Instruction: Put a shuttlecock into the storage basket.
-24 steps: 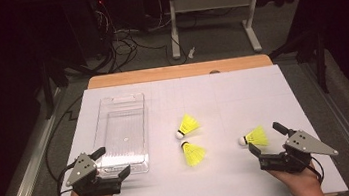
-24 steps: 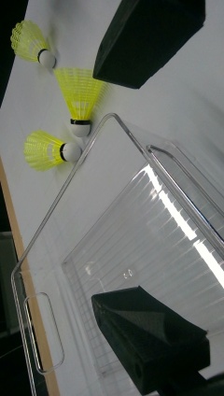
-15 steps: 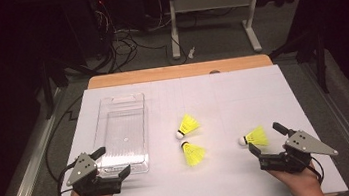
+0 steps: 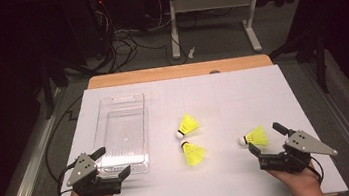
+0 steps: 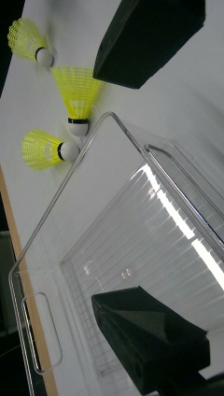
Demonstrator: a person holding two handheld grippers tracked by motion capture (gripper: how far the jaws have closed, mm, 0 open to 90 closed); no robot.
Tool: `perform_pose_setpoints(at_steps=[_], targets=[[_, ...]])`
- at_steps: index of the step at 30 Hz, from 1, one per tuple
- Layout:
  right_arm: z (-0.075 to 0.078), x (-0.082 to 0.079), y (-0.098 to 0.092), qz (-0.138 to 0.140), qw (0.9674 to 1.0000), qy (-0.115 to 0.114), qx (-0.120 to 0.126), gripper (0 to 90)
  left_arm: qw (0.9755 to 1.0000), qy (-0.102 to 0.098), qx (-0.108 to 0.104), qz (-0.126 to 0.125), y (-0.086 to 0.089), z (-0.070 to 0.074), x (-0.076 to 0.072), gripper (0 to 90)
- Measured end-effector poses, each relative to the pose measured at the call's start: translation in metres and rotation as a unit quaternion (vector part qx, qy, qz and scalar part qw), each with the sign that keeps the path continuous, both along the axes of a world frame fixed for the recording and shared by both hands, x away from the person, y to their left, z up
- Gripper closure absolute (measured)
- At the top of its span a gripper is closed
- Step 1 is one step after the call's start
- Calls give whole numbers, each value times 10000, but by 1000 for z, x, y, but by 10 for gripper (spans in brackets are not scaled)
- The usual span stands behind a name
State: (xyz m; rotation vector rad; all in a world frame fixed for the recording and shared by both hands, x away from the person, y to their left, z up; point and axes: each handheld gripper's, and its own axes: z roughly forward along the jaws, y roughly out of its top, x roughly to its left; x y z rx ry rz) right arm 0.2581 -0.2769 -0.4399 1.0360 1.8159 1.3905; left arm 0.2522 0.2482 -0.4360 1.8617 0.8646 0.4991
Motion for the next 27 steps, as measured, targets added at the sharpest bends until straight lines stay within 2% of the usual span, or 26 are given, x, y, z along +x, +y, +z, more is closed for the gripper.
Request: perform_pose_setpoints(at_steps=[13,15,23,27], targets=[[1,0,0,-2,10000,6,2,0,10000,36,-24,30,3,1,0,1],[1,0,-1,-8,10000,31,38,0,9999,57,-106,72,8,2,-1,1],[2,1,-2,-16,10000,52,73,0,9995,130,-176,230,19,5,-3,1],[3,1,-1,-18,10000,59,48,0,9992,104,-219,317,25,6,-4,1]])
